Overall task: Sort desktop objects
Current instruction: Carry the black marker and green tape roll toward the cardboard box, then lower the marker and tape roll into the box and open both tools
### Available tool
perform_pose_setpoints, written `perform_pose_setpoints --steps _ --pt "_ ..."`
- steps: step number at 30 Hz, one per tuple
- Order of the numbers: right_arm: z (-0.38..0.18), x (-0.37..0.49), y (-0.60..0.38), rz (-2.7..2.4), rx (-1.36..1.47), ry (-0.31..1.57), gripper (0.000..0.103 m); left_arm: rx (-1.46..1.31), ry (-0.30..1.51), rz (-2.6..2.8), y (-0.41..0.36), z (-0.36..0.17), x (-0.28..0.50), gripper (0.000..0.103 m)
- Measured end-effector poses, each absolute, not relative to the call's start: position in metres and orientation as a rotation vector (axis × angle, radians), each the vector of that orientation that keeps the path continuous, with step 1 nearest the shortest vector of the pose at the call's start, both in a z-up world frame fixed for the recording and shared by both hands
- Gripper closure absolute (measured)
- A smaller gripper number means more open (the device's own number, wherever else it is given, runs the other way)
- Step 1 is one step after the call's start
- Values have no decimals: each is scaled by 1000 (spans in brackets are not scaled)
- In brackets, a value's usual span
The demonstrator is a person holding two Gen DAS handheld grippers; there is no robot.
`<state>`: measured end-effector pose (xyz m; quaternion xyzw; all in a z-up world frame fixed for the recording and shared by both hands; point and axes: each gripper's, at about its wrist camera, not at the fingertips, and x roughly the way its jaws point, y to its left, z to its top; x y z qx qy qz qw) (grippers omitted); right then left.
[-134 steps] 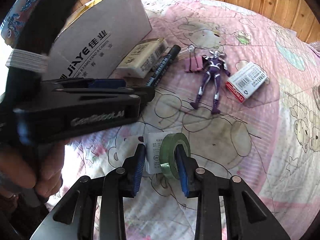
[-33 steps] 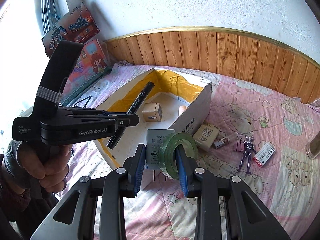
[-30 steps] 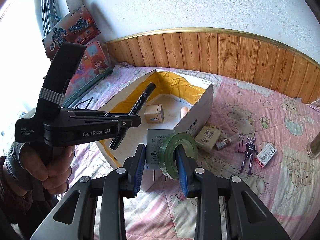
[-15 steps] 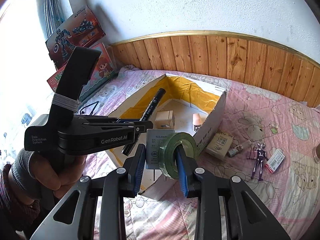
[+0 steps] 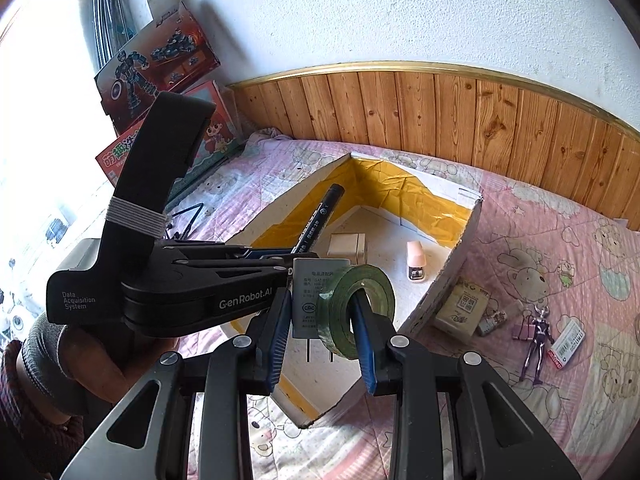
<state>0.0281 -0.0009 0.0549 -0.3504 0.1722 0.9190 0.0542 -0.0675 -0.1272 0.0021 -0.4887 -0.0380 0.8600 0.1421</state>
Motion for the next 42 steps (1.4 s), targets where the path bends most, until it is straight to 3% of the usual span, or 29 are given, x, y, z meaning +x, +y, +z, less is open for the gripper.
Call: perform_pose_setpoints --steps 19,42 --pt "47 -11 8 2766 -1157 463 71 -1502 -176 2496 -152 -11 -94 90" --pt "14 -57 12 2698 -1394 397 71 -1605 -54 2480 -158 -31 -108 89"
